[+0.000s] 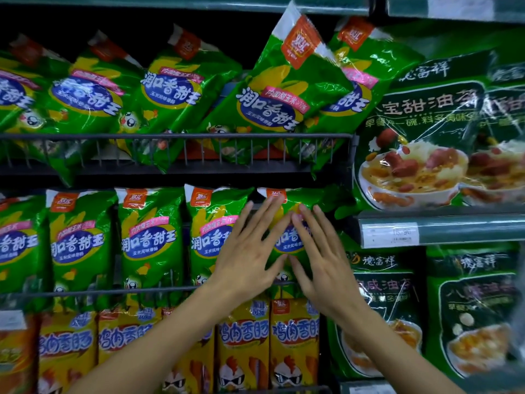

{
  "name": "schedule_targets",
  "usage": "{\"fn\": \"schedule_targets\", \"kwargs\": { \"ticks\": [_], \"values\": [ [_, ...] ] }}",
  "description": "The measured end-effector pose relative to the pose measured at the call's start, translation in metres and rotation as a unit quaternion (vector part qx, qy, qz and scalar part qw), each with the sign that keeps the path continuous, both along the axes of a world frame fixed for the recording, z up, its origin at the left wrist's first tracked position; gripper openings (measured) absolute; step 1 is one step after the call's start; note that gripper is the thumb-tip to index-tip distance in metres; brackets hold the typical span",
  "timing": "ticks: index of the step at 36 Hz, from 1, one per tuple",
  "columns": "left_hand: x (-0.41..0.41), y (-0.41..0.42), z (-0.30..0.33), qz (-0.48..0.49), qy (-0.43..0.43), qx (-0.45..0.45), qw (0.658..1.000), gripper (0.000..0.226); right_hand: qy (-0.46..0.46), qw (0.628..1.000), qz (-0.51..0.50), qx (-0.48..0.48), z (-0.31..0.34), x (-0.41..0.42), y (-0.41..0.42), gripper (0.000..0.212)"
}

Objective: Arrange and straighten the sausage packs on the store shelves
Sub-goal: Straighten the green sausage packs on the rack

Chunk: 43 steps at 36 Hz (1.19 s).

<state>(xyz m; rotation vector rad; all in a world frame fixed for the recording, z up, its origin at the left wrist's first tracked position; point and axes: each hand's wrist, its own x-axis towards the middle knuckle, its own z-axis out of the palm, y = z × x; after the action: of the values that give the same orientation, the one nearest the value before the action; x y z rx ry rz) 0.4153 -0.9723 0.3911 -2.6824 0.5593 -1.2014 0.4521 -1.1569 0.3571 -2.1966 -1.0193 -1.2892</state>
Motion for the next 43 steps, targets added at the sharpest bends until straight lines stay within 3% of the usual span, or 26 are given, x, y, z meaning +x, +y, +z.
{"fn": "schedule_targets", "kwargs": {
  "ticks": [8, 16, 26, 36, 43],
  "values": [
    [-0.014, 0.036, -0.018, 0.042, -0.038, -0.047, 0.997, 0.074, 0.018, 0.999, -0.016, 0.032, -0.007, 0.007, 0.012, 0.070],
    [-0.005, 0.024, -0.026, 0.077, -0.027, 0.039, 0.996, 0.061, 0.006, 0.998, -0.056, 0.033, -0.011, 0.015, 0.017, 0.069],
    [-0.003, 0.022, -0.028, 0.104, -0.025, 0.052, 0.993, 0.059, 0.028, 0.998, -0.040, 0.047, -0.015, 0.018, 0.016, 0.072],
    [-0.007, 0.022, -0.025, 0.065, -0.018, 0.035, 0.997, 0.062, 0.044, 0.998, -0.040, 0.021, -0.012, 0.013, 0.014, 0.071],
    [-0.019, 0.024, -0.018, -0.017, 0.043, -0.015, 0.999, 0.064, 0.096, 0.995, -0.011, 0.016, -0.002, -0.002, 0.010, 0.071]
  ]
}}
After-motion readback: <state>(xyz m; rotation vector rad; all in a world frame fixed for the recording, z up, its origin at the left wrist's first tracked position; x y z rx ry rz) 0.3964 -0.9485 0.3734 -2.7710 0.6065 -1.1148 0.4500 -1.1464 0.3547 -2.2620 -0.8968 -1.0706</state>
